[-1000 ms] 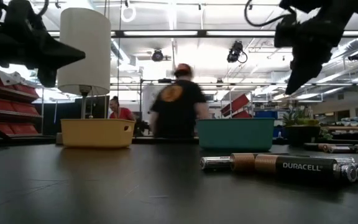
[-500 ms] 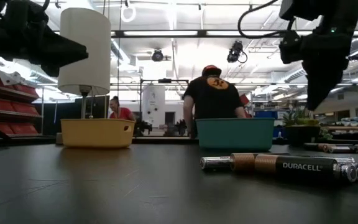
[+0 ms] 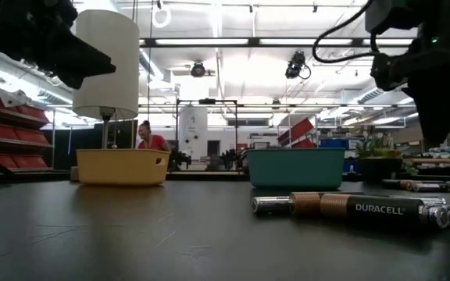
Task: Sort batteries
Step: Put the black battery into the yellow bin
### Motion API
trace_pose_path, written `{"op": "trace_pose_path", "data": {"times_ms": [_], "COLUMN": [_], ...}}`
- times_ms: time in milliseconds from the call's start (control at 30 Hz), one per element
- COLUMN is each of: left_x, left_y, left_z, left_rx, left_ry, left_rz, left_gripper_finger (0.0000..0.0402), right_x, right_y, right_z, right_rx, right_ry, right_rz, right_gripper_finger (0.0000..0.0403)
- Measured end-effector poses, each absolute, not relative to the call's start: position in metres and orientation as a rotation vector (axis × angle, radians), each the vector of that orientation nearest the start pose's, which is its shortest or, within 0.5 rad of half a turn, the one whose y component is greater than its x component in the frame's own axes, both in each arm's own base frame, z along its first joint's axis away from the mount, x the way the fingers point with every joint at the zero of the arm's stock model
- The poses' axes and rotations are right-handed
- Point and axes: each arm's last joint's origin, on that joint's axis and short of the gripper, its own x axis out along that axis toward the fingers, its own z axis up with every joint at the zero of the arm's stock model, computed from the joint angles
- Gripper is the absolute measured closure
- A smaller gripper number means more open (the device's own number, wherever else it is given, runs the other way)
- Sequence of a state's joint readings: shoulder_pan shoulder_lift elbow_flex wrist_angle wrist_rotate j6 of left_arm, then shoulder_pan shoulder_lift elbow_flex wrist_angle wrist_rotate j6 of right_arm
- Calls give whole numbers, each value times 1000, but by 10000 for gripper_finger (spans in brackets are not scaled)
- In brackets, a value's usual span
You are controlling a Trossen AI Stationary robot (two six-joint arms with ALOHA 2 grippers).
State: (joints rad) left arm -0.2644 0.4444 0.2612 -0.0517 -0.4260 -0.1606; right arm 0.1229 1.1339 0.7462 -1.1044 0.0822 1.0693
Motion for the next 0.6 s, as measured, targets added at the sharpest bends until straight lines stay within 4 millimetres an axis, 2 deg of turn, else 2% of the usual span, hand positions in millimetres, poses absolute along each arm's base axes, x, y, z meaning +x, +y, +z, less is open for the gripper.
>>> {"op": "trace_pose_path", "data": {"times_ms": [200, 367, 600], "left_x": [129, 130, 130], "left_y": [-23, -23, -23], "left_z": [204, 203, 203], "left_rx": [-71, -69, -66], "left_ry": [252, 260, 263], "left_rz": [172, 173, 173], "left_gripper_finger": [257, 257, 257], "right_x": [161, 167, 168], "right_y": [30, 43, 62], "right_z": [193, 184, 172], "right_rx": [760, 816, 797], "right_ry": [1361, 1279, 1188], "right_rz": [-892, -991, -1119], "right_gripper_finger": [212, 213, 214]}}
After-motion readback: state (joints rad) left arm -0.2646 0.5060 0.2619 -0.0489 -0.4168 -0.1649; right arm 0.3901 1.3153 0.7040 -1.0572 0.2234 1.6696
